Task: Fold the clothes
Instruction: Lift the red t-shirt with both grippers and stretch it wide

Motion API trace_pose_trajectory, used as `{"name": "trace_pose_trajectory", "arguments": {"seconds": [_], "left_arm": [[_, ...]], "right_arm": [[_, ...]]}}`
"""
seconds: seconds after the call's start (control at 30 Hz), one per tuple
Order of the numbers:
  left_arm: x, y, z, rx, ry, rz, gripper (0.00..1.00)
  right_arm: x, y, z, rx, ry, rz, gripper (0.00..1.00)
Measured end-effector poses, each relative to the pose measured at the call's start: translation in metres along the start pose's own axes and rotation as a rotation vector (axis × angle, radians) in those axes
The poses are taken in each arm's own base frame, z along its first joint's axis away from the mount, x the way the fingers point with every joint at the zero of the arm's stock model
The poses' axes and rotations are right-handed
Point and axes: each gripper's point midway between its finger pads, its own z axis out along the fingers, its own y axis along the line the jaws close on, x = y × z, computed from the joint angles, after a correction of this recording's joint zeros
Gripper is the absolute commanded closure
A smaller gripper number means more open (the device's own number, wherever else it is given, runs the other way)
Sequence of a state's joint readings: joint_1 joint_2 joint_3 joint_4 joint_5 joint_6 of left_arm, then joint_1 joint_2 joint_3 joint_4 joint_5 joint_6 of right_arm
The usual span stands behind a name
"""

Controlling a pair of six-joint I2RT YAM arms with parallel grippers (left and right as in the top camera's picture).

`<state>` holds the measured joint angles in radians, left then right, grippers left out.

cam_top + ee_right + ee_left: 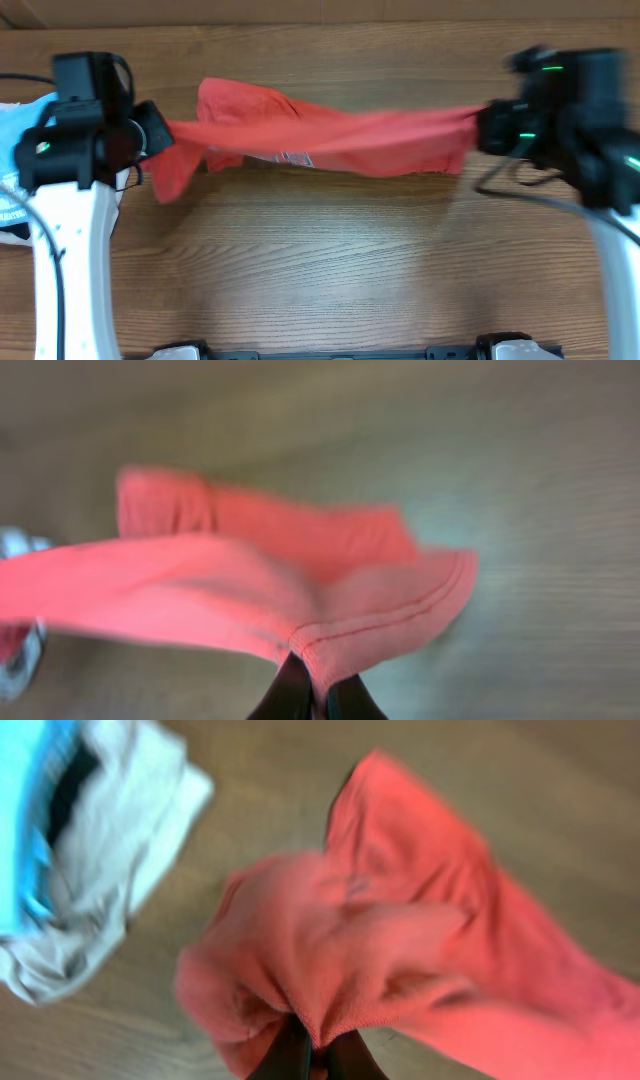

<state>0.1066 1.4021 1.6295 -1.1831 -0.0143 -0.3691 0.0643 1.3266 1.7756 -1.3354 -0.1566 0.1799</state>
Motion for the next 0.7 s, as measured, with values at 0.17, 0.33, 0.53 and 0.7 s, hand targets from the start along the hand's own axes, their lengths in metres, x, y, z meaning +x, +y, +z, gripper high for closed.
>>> {"name": "trace_pose_trajectory", "arguments": {"seconds": [0.17,0.33,0.53,0.7], "left_arm": [[-0.022,-0.005,-0.065,0.046,-0.165,0.026,0.96],[-0.023,-0.005,-0.109,0.083,-0.267,0.031,0.96],[-0.010,0.003,-0.144,0.089,-0.336,0.049,0.96],[0.002,0.016,-0.178,0.080,-0.424,0.042,0.96]], "right_arm": [[-0.025,-0.012,-0.079,0.074,-0.179,0.034,0.96],[-0.029,-0.015,-0.114,0.102,-0.255,0.042,0.96],[-0.026,-0.013,-0.144,0.117,-0.337,0.034,0.96],[-0.022,-0.014,-0.168,0.134,-0.400,0.046,0.96]]}}
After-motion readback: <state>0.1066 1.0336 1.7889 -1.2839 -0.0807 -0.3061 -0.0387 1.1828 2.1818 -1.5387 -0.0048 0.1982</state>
